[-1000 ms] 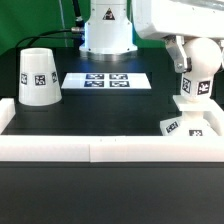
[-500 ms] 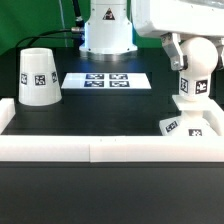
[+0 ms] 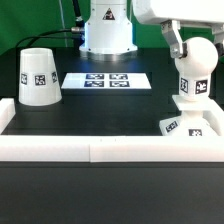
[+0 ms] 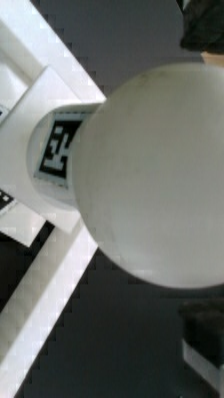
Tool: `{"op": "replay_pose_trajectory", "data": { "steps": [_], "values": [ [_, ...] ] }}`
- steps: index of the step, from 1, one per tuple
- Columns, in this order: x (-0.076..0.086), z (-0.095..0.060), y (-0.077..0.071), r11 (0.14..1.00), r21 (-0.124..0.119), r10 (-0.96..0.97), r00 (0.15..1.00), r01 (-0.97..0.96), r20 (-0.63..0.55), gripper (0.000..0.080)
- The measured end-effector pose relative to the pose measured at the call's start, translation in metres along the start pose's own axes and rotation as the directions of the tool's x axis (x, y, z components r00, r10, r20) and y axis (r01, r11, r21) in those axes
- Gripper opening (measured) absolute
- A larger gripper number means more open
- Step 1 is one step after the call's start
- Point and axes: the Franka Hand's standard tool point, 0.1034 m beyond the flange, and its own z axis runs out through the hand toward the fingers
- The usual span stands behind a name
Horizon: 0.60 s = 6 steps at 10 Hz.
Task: Assemble lamp
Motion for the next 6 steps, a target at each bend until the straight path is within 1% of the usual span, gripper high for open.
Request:
{"op": "replay_pose_trajectory", "data": {
  "steps": [3,4,5,6],
  "values": [
    [-0.0025,0.0026,-0.0013,1.0,0.005,0.001,1.0,-0.001,0.009,0.0698],
    [-0.0032,0.0031,-0.0023,1.0,0.021,0.001,0.999,-0.002,0.036,0.0698],
    [-0.0012,0.0028,-0.0021,1.0,0.026,0.009,0.999,-0.01,0.045,0.0698],
    [-0.0025,0.0037,-0.0101,0.997,0.068,0.026,0.991,-0.035,0.133,0.0698]
  ]
}}
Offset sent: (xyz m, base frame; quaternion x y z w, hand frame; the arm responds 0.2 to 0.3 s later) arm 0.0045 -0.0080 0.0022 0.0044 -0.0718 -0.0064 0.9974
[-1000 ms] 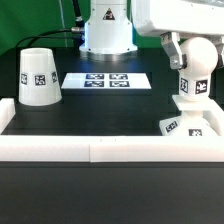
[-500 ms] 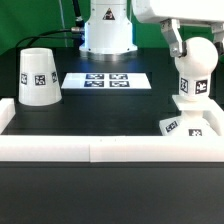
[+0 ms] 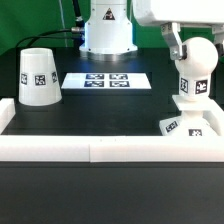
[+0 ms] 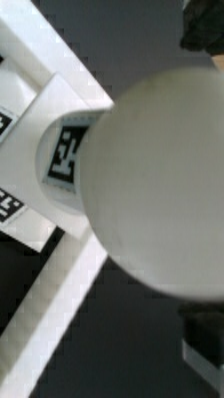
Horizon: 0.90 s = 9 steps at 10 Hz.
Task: Assemble lamp
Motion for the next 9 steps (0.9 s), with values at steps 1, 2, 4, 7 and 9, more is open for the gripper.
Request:
{"op": "replay_pose_trajectory", "data": {
  "steps": [1,2,4,7,9],
  "values": [
    [0.0046,-0.001,0.0007,1.0,0.016,-0.001,1.0,0.001,0.031,0.0698],
    [0.0023,0.0002,-0.0013,0.999,0.039,0.003,0.996,-0.006,0.092,0.0698],
    [0.0014,0.0018,0.0004,0.998,0.069,0.001,0.987,-0.012,0.16,0.0698],
    [-0.0009,0.0035,0.0078,0.998,0.063,0.006,0.988,-0.016,0.153,0.0698],
    [-0.0014,0.0046,0.0074,0.998,0.063,0.009,0.988,-0.019,0.155,0.0698]
  ]
}}
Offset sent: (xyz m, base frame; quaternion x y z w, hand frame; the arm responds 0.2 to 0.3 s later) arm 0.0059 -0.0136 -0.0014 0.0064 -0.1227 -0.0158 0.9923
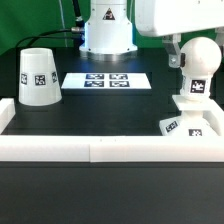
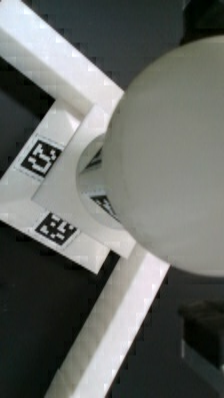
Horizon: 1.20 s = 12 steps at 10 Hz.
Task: Assemble lamp
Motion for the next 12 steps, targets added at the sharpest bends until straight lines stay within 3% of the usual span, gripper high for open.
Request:
{"op": "replay_pose_trajectory", "data": {
  "steps": [4,8,10,11,12],
  "values": [
    [-0.0002,0.0009,-0.0006,1.0,0.002,0.025,1.0,-0.025,0.001,0.0698],
    [0.0002,0.0013,-0.0019,0.959,0.005,0.284,0.959,-0.284,0.002,0.0698],
    [0.0016,0.001,-0.0037,0.947,0.005,0.321,0.947,-0.321,0.001,0.0698],
    [0.0021,0.0006,-0.0035,0.949,0.005,0.317,0.949,-0.317,0.0,0.0578],
    [0.0017,0.0008,-0.0026,0.949,0.005,0.317,0.949,-0.317,0.0,0.0577]
  ]
}}
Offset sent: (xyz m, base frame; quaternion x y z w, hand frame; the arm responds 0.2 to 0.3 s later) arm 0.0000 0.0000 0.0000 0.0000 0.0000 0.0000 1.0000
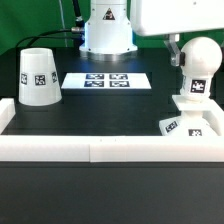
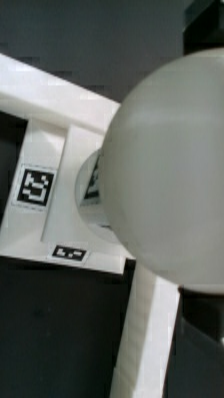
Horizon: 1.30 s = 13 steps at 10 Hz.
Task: Assemble lamp
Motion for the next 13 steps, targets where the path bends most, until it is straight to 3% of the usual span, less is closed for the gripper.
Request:
{"op": "replay_pose_trajectory", "data": {
  "steps": [6,11,13],
  "values": [
    [0.0001,0.0,0.0,1.0,0.0,0.021,1.0,-0.021,-0.001,0.0577],
    [0.0021,0.0007,0.0044,0.918,0.035,0.396,0.918,-0.395,-0.026,0.058],
    [0.0019,0.0008,0.0059,0.82,0.049,0.572,0.82,-0.57,-0.015,0.058]
  ]
}}
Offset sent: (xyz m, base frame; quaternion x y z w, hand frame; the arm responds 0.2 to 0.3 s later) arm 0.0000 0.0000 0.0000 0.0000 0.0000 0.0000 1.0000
